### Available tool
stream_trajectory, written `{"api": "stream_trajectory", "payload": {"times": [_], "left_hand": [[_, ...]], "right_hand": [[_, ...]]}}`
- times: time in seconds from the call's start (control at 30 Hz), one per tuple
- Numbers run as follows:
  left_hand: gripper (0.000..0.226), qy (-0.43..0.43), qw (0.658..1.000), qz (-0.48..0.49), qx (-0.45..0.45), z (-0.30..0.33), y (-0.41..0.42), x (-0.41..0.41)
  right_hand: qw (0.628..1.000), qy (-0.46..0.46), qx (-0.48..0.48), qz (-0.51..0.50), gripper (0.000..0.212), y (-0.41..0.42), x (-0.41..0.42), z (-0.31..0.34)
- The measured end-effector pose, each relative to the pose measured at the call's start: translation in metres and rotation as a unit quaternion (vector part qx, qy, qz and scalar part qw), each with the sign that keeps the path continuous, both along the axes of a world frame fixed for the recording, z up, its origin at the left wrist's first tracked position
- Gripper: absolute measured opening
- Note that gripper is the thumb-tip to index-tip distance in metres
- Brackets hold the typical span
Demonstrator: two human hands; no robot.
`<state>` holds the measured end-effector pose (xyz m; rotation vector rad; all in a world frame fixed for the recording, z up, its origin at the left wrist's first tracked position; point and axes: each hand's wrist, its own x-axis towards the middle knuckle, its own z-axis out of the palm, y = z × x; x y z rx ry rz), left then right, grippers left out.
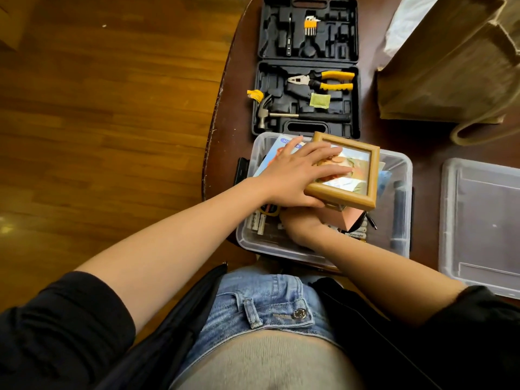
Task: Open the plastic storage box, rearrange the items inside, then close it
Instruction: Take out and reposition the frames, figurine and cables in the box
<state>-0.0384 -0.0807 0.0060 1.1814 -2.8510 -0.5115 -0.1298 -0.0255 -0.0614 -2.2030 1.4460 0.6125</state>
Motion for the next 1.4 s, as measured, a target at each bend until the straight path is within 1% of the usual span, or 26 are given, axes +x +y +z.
{"api": "stream_trajectory", "payload": {"times": [0.03, 0.07, 0.13, 0.17, 0.23, 0.3, 0.37, 0.47, 0.6, 0.73, 0.83, 0.93, 1.13, 1.27, 1.4], "left_hand": [[0.078, 0.002, 1.000, 0.000, -0.002, 0.000, 0.000, 0.000], [0.077, 0.005, 1.000, 0.002, -0.002, 0.000, 0.001, 0.000], [0.077, 0.011, 1.000, 0.006, -0.006, -0.001, 0.001, 0.000], [0.076, 0.013, 1.000, 0.008, -0.009, -0.001, 0.001, 0.000], [0.074, 0.016, 1.000, 0.014, -0.015, -0.003, 0.003, 0.000], [0.073, 0.019, 0.999, 0.020, -0.021, -0.005, 0.004, -0.001], [0.072, 0.022, 0.999, 0.024, -0.023, -0.006, 0.005, -0.002], [0.073, 0.021, 0.999, 0.031, -0.021, -0.006, 0.005, -0.004], [0.073, 0.016, 0.999, 0.029, -0.014, -0.006, 0.004, -0.003], [0.073, 0.022, 0.999, 0.028, -0.007, -0.005, 0.004, -0.003], [0.073, 0.026, 0.999, 0.029, -0.007, -0.004, 0.004, -0.003], [0.073, 0.025, 0.999, 0.029, -0.004, -0.004, 0.005, -0.003], [0.072, 0.025, 0.999, 0.034, -0.006, -0.004, 0.006, -0.004], [0.071, 0.030, 0.999, 0.038, -0.006, -0.003, 0.006, -0.005], [0.071, 0.035, 0.998, 0.041, -0.009, -0.003, 0.007, -0.004]], "right_hand": [[0.999, -0.010, 0.012, 0.041, 0.038, 0.003, -0.005, 0.009], [0.998, -0.017, 0.021, 0.061, 0.037, 0.005, -0.008, 0.019], [0.995, -0.042, -0.007, 0.093, 0.028, 0.006, -0.020, 0.039], [0.994, -0.048, -0.001, 0.097, 0.024, 0.005, -0.028, 0.046], [0.994, -0.049, 0.050, 0.087, 0.021, 0.005, -0.048, 0.064], [0.993, -0.021, 0.094, 0.066, 0.020, 0.005, -0.075, 0.076], [0.993, 0.018, 0.113, 0.043, 0.019, 0.006, -0.102, 0.082], [0.989, 0.079, 0.123, 0.018, 0.014, 0.014, -0.124, 0.075], [0.983, 0.131, 0.128, 0.029, 0.017, 0.017, -0.129, 0.054], [0.981, 0.131, 0.139, 0.024, 0.020, 0.015, -0.129, 0.033], [0.984, 0.127, 0.125, 0.011, 0.020, 0.016, -0.128, 0.025], [0.986, 0.124, 0.111, 0.010, 0.022, 0.017, -0.128, 0.024], [0.982, 0.146, 0.117, 0.020, 0.018, 0.017, -0.125, 0.025], [0.981, 0.170, 0.089, 0.025, 0.024, 0.018, -0.123, 0.024], [0.982, 0.167, 0.079, 0.032, 0.023, 0.018, -0.124, 0.026]]}}
